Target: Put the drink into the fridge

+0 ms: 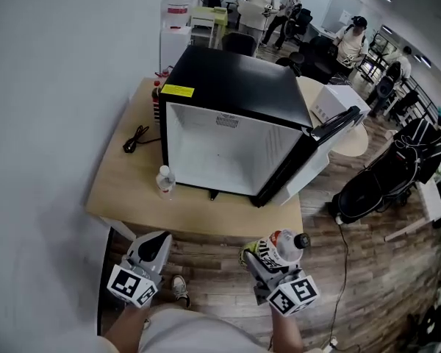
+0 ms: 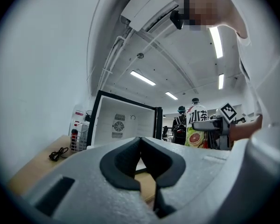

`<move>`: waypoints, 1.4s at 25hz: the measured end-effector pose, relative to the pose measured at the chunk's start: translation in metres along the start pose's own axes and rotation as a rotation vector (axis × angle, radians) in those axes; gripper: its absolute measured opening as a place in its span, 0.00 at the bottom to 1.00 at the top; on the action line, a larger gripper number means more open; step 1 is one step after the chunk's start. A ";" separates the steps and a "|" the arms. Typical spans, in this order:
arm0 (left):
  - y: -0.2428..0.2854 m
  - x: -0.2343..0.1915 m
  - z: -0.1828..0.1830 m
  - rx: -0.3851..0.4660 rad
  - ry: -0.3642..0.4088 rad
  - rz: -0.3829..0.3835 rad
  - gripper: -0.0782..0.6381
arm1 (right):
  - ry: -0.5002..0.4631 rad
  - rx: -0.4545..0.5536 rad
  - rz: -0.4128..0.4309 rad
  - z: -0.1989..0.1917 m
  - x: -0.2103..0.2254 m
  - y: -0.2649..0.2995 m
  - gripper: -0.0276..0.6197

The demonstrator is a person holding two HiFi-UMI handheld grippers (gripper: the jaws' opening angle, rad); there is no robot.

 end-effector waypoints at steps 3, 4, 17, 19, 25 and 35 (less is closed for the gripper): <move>0.019 -0.017 0.003 0.000 -0.026 -0.028 0.13 | -0.023 -0.023 -0.004 0.012 -0.001 0.029 0.70; 0.022 -0.020 0.003 -0.002 -0.030 -0.036 0.13 | -0.027 -0.028 -0.004 0.016 -0.002 0.033 0.70; 0.086 -0.062 -0.008 -0.034 -0.059 -0.099 0.13 | 0.001 -0.048 -0.044 0.015 0.028 0.088 0.70; 0.094 -0.060 -0.008 -0.032 -0.053 -0.096 0.13 | 0.001 -0.041 -0.037 0.016 0.036 0.090 0.70; 0.104 -0.042 0.009 -0.017 -0.019 -0.065 0.13 | 0.004 -0.018 -0.003 0.025 0.063 0.088 0.70; 0.128 -0.018 0.022 0.002 0.032 -0.052 0.13 | -0.032 0.014 0.040 0.042 0.095 0.087 0.71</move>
Point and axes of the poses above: the fingertips, and each gripper's own axes: y forward along the fingers, x to its right, z out of its top, the point moved 8 cm from there along -y, backward along the fingers, and after that the axes turned 12 degrees about z, right-handed, at the moved point
